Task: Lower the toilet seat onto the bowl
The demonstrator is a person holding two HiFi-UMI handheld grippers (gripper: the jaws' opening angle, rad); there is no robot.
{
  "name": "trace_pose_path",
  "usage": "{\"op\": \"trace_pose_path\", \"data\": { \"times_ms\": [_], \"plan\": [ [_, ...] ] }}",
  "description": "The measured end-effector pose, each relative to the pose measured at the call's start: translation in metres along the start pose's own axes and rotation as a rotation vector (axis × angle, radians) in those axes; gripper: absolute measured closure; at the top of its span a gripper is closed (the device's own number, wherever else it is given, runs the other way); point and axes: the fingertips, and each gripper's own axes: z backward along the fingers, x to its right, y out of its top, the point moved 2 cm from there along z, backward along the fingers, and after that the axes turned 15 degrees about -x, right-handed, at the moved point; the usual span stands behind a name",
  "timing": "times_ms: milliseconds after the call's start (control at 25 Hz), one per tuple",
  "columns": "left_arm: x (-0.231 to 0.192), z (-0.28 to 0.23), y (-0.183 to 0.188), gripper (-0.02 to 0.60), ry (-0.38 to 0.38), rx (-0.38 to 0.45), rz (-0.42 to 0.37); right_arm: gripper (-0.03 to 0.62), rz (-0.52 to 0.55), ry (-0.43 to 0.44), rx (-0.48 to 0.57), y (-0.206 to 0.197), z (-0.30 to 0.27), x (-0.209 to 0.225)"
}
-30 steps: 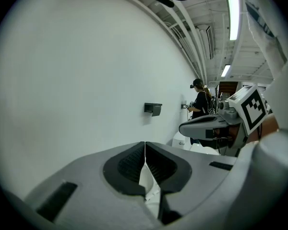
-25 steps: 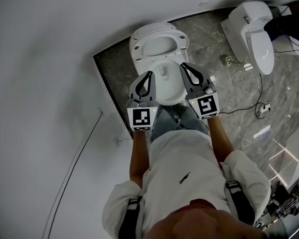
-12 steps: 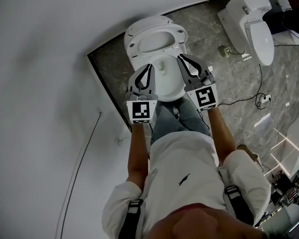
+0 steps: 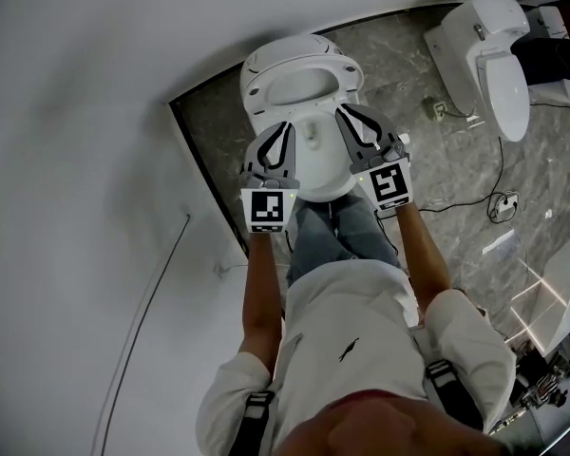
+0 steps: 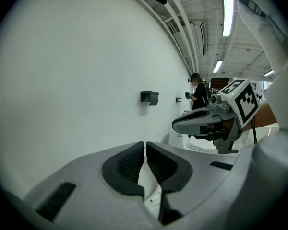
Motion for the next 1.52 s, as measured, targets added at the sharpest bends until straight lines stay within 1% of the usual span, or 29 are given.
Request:
{"op": "trace_pose_path", "data": {
  "times_ms": [320,680,800,960,1360,1520],
  "plan": [
    [-0.013,-0.029,-0.008,0.551,0.025,-0.030,-0.021,0.560,0.030,0.034,-0.024,-0.015,-0.030,0.014],
    [-0.031,-0.058,-0.018,0.551,0.037,-0.048,-0.007,0.559,0.075,0.044,-0.049,-0.024,-0.064,0.023],
    [-0.033,-0.068,-0.018,0.551,0.036,-0.056,-0.013,0.559,0.092,0.046,-0.057,-0.026,-0.072,0.027],
    [-0.036,-0.079,-0.023,0.551,0.033,-0.075,-0.021,0.559,0.090,0.049,-0.062,-0.029,-0.081,0.032],
    [-0.045,-0.098,-0.037,0.551,0.028,-0.112,-0.030,0.539,0.136,0.039,-0.108,-0.037,-0.103,0.037],
    [-0.049,-0.102,-0.038,0.549,0.032,-0.122,-0.031,0.514,0.138,0.037,-0.127,-0.041,-0.108,0.038]
  ]
}}
